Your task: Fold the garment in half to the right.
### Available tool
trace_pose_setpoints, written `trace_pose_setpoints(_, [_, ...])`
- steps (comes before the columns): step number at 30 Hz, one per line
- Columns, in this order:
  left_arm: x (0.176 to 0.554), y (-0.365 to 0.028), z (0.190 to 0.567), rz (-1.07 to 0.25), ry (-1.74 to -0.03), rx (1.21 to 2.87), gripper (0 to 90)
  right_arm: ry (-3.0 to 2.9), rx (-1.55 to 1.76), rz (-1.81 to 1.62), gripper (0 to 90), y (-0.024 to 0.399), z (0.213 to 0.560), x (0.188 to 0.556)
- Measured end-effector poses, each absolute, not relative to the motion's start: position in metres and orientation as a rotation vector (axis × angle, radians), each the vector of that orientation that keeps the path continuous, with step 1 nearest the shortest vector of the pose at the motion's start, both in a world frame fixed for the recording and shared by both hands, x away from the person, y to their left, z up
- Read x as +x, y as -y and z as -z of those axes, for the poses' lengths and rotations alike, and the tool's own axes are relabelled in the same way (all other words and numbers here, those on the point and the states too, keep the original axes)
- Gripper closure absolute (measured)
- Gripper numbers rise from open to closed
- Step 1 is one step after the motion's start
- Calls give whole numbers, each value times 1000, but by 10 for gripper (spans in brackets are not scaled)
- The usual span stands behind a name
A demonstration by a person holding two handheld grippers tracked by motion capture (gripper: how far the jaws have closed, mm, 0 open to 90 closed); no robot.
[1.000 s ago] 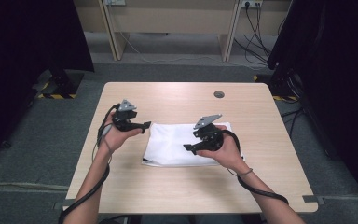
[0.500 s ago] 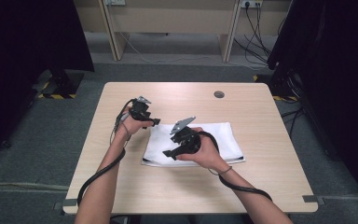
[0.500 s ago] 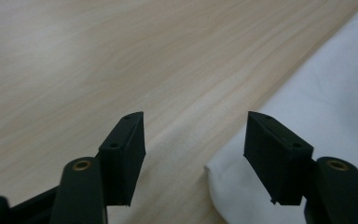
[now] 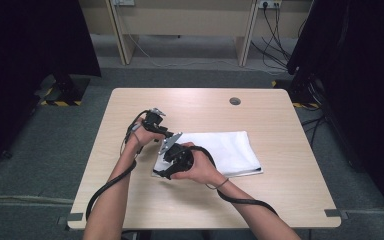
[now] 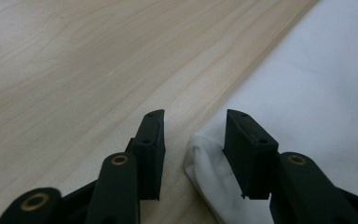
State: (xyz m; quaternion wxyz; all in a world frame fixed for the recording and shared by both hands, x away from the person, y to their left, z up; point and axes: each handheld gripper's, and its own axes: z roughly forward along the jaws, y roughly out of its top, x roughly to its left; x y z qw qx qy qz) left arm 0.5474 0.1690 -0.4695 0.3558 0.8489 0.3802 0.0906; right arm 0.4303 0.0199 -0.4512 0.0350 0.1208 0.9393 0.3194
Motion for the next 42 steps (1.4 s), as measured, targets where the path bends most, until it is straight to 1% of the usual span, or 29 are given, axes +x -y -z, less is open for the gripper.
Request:
trace_pose_setpoints(3, [548,-166,470,-236,-968,2197,606,-2891,362,-953,410,-25,456,431])
trace_pose_setpoints(6, [548,-164,470,-233,-953,2197,645,-2895,369,-942,436,-28,459,433])
trace_pose_setpoints(11, [548,-160,469,-226,-935,2217,754,-2887,346,-913,500,-31,467,433])
trace_pose_setpoints(15, [547,-157,470,-206,-928,2215,838,-2880,330,-930,614,-30,467,433])
trace_pose_setpoints(18, [546,-156,470,-191,-932,2211,847,-2864,338,-954,725,-29,468,433])
trace_pose_setpoints(19, [546,-156,470,-187,-934,2211,850,-2859,344,-955,775,-29,468,433])
trace_pose_setpoints(22, [545,-155,470,-180,-956,2200,850,-2856,367,-944,826,-30,467,433])
trace_pose_setpoints(28, [545,-156,462,-175,-964,2212,852,-2869,386,-938,846,-31,463,433])
trace_pose_setpoints(34, [544,-155,445,-196,-948,2225,852,-2863,430,-1023,848,-25,451,436])
trace_pose_setpoints(42, [544,-150,423,-216,-930,2283,850,-2838,465,-1164,850,-22,435,436])
